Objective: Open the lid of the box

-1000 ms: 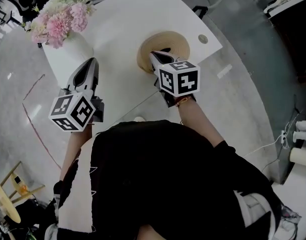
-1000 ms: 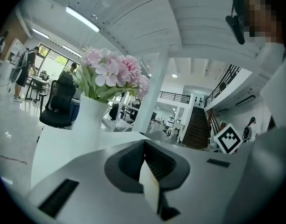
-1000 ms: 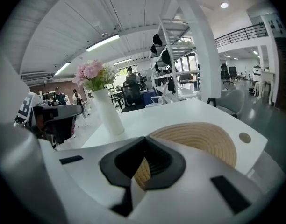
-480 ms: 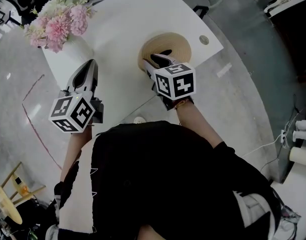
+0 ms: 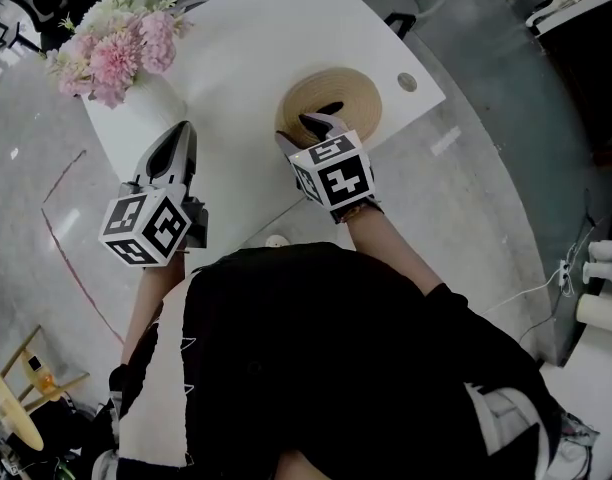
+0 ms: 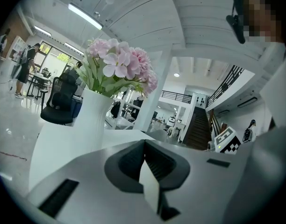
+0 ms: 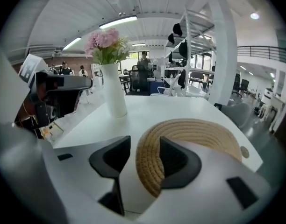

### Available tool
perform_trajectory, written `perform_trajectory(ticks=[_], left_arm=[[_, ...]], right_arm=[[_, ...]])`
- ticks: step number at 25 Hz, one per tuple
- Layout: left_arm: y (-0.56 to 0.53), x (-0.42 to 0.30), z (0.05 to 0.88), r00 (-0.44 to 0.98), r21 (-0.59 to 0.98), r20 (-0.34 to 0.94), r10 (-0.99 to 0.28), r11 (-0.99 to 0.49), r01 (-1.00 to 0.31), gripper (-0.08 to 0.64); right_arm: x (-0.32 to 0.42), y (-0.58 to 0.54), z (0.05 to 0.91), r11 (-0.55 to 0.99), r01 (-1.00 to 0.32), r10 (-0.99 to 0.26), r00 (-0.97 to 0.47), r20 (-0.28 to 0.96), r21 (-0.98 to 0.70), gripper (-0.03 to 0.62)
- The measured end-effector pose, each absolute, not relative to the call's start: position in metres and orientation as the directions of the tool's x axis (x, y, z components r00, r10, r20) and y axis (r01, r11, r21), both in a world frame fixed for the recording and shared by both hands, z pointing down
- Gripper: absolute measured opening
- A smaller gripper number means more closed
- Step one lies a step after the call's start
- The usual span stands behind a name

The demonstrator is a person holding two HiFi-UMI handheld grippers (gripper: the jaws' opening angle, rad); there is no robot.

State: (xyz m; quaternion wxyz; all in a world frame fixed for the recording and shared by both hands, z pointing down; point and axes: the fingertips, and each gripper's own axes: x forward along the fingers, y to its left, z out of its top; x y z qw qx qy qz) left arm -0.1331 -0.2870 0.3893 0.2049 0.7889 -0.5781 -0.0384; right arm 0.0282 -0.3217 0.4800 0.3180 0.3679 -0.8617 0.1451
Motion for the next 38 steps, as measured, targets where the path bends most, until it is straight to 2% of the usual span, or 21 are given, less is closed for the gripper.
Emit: perform_trajectory(ticks=[14,19,23,38], left_arm=[[-0.279,-0.136,0.392,0.328,0.377,0.177,-0.928,-0.243,-0.893,0.010],[-0.274,-0.138,0.393,0.322,0.378,0.177,-0.930,-0.238,-0.895,0.011],[-0.271,-0.138,0.393,0.322,0.379,0.176,-0.930,-0.238,-0.894,0.010],[-0.255,-0.149,0.402,0.330,0.388,0.199,-0.923,-0.235,-0.891,0.011]], right_arm=[[0.022,-0.315,0.498,0.738,-0.637,-0.583,-0.437,0.684,0.222,0.224],[0.021,-0.316,0.500,0.731,-0.632,-0.609,-0.432,0.665,0.259,0.224],[0.024,-0.318,0.501,0.711,-0.637,-0.643,-0.417,0.642,0.298,0.192],[0.024,-0.319,0.509,0.702,-0.599,-0.657,-0.338,0.674,0.384,0.185]])
